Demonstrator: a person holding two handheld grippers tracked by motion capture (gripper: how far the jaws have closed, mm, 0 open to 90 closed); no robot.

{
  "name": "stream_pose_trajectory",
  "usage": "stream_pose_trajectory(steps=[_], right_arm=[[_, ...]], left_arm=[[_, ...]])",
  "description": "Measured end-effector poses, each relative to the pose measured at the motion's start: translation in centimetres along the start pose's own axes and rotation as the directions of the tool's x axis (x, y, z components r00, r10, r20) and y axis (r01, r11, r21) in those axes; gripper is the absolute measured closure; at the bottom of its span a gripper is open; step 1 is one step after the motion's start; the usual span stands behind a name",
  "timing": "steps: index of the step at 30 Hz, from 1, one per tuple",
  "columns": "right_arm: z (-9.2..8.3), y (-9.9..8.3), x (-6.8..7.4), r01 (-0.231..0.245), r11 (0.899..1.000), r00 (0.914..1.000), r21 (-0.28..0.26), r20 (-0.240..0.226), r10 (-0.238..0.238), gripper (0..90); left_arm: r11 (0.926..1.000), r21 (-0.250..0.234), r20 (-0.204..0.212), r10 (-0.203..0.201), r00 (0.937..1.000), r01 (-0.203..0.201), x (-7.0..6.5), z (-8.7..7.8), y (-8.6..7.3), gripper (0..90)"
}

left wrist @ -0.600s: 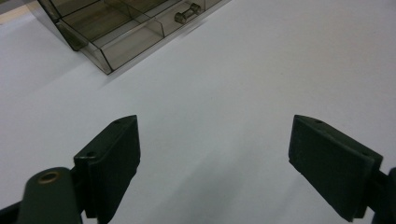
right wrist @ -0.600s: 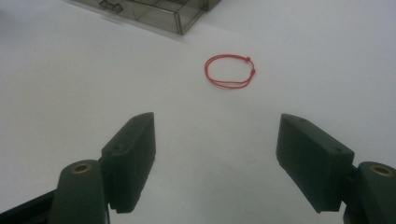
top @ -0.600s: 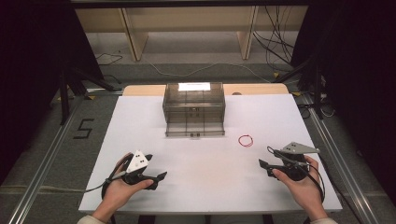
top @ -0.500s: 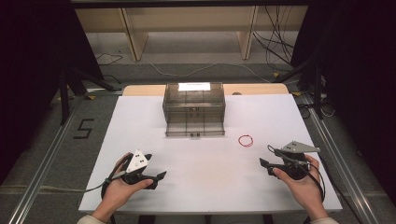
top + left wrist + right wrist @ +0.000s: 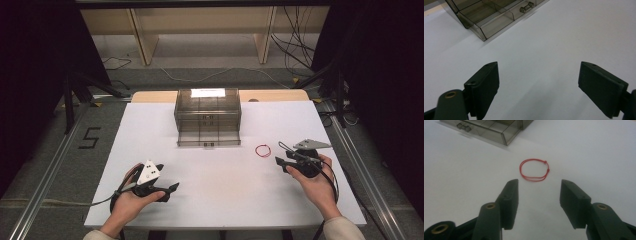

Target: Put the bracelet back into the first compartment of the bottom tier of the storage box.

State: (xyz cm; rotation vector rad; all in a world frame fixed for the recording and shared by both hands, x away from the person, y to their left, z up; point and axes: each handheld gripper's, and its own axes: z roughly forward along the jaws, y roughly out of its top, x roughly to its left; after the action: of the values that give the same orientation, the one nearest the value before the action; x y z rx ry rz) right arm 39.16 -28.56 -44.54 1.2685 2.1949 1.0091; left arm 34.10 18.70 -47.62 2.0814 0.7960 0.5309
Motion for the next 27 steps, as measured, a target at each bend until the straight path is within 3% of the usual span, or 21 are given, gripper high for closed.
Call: stream_pose_trajectory(steps=[12,27], right_arm=[[3.5,2.2,-0.8,-0.002,0.999,0.9993,0.044,0.036,0.001,62.1],[6.5,3.1,-1.7,-0.018,0.994,0.9987,0.106,0.049,0.013,67.3]], left_arm=[[1.0,0.002,-0.004,0.004,1.0,-0.004,0.0,0.1,0.0,16.8],[0.9999,-0.001,-0.005,0.014,0.9999,-0.014,-0.1,0.2,0.1,16.7]])
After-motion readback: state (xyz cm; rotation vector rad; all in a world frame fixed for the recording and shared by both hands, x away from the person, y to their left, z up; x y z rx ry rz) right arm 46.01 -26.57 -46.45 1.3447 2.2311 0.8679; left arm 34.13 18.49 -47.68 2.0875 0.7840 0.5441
